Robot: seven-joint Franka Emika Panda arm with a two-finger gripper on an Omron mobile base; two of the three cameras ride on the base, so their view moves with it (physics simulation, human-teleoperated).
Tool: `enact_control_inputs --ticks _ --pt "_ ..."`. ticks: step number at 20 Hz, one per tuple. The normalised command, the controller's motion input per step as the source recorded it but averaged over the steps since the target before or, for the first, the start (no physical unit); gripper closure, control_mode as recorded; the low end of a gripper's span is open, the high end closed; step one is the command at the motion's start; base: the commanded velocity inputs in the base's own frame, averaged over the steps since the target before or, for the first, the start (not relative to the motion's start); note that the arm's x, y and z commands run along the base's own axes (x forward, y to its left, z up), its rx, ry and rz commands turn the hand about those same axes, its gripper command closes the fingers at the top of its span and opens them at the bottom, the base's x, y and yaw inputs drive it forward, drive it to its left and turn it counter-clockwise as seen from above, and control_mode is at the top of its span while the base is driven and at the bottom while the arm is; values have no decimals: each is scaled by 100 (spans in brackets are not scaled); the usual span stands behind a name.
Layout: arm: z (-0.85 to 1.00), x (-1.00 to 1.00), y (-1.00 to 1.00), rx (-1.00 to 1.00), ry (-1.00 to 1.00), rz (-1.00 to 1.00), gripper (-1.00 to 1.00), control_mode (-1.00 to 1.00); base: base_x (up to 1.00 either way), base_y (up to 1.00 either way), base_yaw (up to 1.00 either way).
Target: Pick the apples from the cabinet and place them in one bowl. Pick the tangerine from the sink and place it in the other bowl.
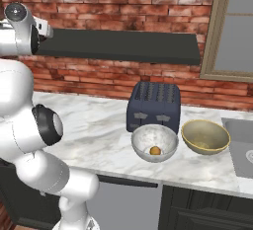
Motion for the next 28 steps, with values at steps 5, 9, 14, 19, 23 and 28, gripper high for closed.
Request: enact_control_inputs --ticks 5,9,14,19,23,28 --pt "0 29 0 0 0 0 -100 -100 0 0 0" --pt "0 10 0 0 0 0 -100 -100 0 0 0" --pt "-4 0 2 0 0 0 -100 -100 0 0 0" --pt "-18 3 6 0 0 0 -100 -100 0 0 0" --pt "-14 6 1 0 0 0 -100 -100 0 0 0" --pt "0 15 0 0 0 0 -100 -100 0 0 0"
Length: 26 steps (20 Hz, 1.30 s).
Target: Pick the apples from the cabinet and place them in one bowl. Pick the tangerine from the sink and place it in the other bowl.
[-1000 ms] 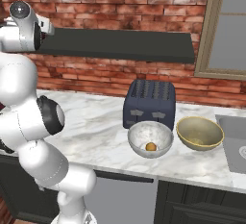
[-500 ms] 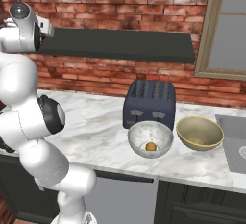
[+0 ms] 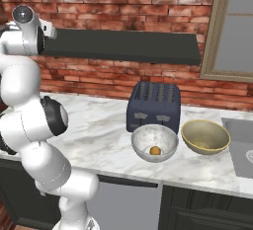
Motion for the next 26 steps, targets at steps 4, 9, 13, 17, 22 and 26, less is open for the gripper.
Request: enact_control_inputs --ticks 4,9,13,17,22,26 --pt "0 28 0 0 0 0 -100 -100 0 0 0" --pt "0 27 7 0 0 0 -100 -100 0 0 0" --pt "0 12 16 0 5 0 -100 -100 0 0 0" --pt "0 11 19 0 8 0 -100 -100 0 0 0" --pt "0 17 9 0 5 0 -100 -100 0 0 0" --pt "0 16 0 0 2 0 -100 -100 0 0 0"
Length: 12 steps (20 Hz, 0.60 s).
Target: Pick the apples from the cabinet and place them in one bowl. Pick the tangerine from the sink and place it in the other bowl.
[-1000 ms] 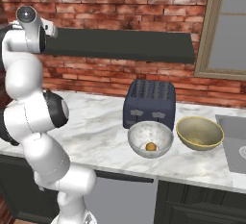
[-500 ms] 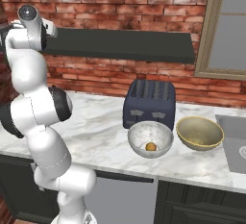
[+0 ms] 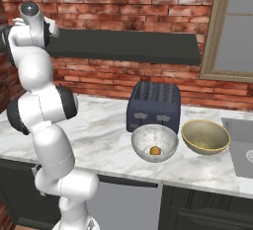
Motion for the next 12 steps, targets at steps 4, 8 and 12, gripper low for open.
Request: enact_control_inputs --ticks 4,8,12 --pt "-1 13 1 0 0 0 -100 -100 0 0 0" --pt "-3 4 0 0 0 1 -100 -100 0 0 0" --pt "0 0 1 0 0 1 -100 -100 0 0 0"
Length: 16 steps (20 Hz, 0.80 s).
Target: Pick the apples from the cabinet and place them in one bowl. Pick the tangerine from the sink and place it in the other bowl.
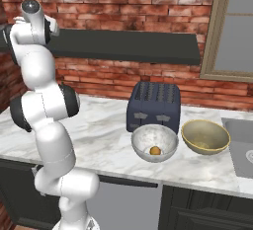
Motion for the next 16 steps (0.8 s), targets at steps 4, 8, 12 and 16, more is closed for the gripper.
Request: enact_control_inputs --ticks 4,8,12,16 --pt "-10 -2 1 0 0 2 -100 -100 0 0 0" --pt "-27 0 6 0 0 2 -100 -100 0 0 0" --pt "-18 0 3 0 0 3 -100 -100 0 0 0" --pt "0 0 0 0 0 0 -100 -100 0 0 0"
